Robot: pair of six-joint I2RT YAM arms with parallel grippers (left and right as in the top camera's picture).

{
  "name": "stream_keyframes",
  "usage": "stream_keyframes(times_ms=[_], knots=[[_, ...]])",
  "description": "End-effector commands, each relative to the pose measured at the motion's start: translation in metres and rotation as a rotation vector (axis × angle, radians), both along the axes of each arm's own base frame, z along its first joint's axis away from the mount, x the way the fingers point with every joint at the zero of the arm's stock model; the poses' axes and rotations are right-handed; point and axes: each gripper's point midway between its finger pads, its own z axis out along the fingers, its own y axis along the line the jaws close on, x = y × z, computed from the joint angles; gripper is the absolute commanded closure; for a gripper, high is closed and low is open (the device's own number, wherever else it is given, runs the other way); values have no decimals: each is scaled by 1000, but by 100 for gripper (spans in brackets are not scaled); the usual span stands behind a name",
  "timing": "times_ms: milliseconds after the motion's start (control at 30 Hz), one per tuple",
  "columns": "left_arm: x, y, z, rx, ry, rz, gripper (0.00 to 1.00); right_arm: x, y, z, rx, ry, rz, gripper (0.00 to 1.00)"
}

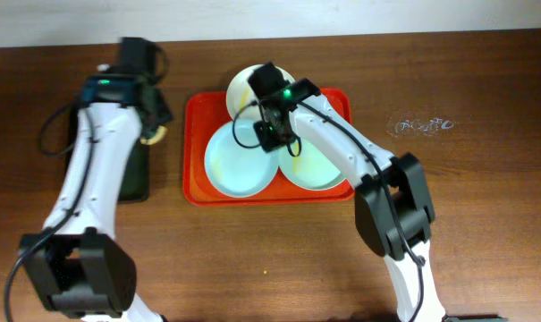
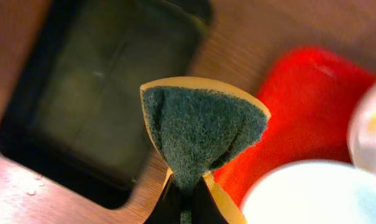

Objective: Clean dirty plates on tray and stack at the side
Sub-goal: 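Lift the blue plate with the right gripper and place it right of tray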

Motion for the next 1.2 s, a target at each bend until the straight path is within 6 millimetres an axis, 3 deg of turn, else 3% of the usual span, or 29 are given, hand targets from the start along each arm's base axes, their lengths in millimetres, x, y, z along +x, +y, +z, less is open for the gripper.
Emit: stream_keyframes(times_ms=[0, 100, 167, 267, 333, 433, 467, 533, 567, 600, 667, 733, 800, 833, 867, 933, 967, 1000, 1067, 1133, 1167], knots=[[-11, 39, -10, -118, 26, 121, 100, 23, -17, 130, -329, -436, -43, 96], [-17, 61, -12, -129, 35, 173, 100, 15, 4, 187, -503, -641, 32, 96], [-19, 62, -16, -147, 42, 179, 100, 6, 11, 231, -721, -836, 15, 96], [-22, 61, -30, -147, 58, 179, 100, -16, 18, 269, -980, -938, 53, 96], [-22, 62, -31, -148, 58, 180, 100, -23, 14, 283, -1076, -961, 30, 96], [-21, 60, -31, -154, 58, 178, 100, -22, 15, 279, -1019, -977, -1, 96], [-22, 61, -31, -153, 58, 177, 100, -20, 21, 262, -903, -951, 9, 96], [-21, 61, -31, -153, 58, 177, 100, -24, 43, 169, -517, -618, 147, 96], [-21, 61, -31, -154, 58, 177, 100, -27, 43, 130, -446, -467, 216, 96], [-22, 60, -31, -154, 59, 177, 100, -21, 19, 108, -477, -379, 226, 96], [-22, 60, -31, -154, 59, 177, 100, -6, -7, 129, -414, -410, 55, 96], [-21, 60, -31, -154, 58, 177, 100, 15, -45, 191, -222, -490, -126, 96], [-21, 60, -31, -154, 58, 177, 100, 24, -80, 224, -81, -508, -204, 96], [-21, 60, -31, -154, 58, 178, 100, 26, -86, 226, -35, -489, -212, 96], [-21, 60, -31, -154, 57, 177, 100, 29, -87, 217, 88, -411, -162, 96], [-20, 61, -31, -154, 54, 177, 100, 28, -69, 197, 377, -245, -6, 96], [-20, 61, -31, -154, 54, 177, 100, 32, -74, 185, 444, -185, -14, 96], [-20, 61, -31, -154, 54, 177, 100, 39, -87, 162, 442, -134, -60, 96], [-20, 61, -31, -154, 53, 177, 100, 44, -97, 146, 281, -168, -63, 96], [-20, 61, -31, -154, 51, 177, 100, 49, -118, 154, -130, -336, -123, 96], [-20, 61, -31, -154, 50, 177, 100, 47, -125, 173, -379, -455, -155, 96]])
